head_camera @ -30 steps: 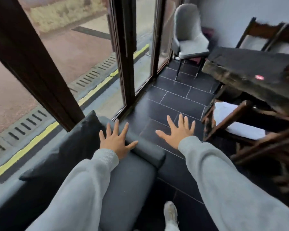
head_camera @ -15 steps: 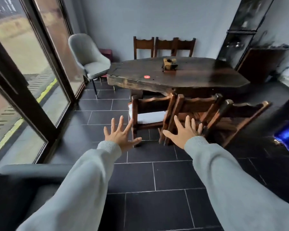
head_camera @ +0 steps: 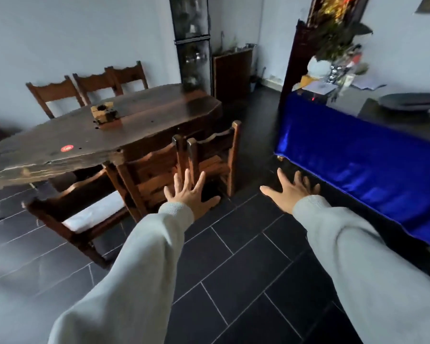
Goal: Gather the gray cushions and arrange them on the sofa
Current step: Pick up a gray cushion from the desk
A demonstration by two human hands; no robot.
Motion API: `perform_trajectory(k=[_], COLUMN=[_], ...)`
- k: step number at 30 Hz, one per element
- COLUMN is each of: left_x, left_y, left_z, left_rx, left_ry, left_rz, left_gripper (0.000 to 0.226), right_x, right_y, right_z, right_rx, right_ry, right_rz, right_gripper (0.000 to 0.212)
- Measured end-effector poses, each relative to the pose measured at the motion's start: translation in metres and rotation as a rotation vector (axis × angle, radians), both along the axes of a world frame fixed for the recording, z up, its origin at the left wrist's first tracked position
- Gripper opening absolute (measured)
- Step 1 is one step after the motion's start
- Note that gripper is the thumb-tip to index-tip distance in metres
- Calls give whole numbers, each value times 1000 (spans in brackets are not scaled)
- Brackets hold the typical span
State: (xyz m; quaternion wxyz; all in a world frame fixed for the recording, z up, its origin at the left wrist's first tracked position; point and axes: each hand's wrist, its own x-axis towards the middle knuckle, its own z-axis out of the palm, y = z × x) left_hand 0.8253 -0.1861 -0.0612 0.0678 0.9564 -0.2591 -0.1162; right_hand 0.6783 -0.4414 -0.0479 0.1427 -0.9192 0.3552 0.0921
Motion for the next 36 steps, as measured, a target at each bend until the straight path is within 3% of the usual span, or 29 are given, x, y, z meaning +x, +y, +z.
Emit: perform_trajectory(k=[7,13,25,36], left_x=[-17,-6,56,12], left_y=[-207,-364,-643,-863], left_z=[-8,-17,-10,-42], left_rx=[12,5,77,147], left_ry=[48,78,149,165], left_rz=[-323,-537,-741,-833], left_gripper=[93,94,97,98], right_x=[-75,-88,-64,-132], right_y=[-128,-239,-440,-652], right_z=[-13,-15,-22,-58], right_rx=[-17,-39,-31,60], right_ry=[25,91,141,133], right_rz=[-311,-510,-730,-912], right_gripper=[104,103,100,101])
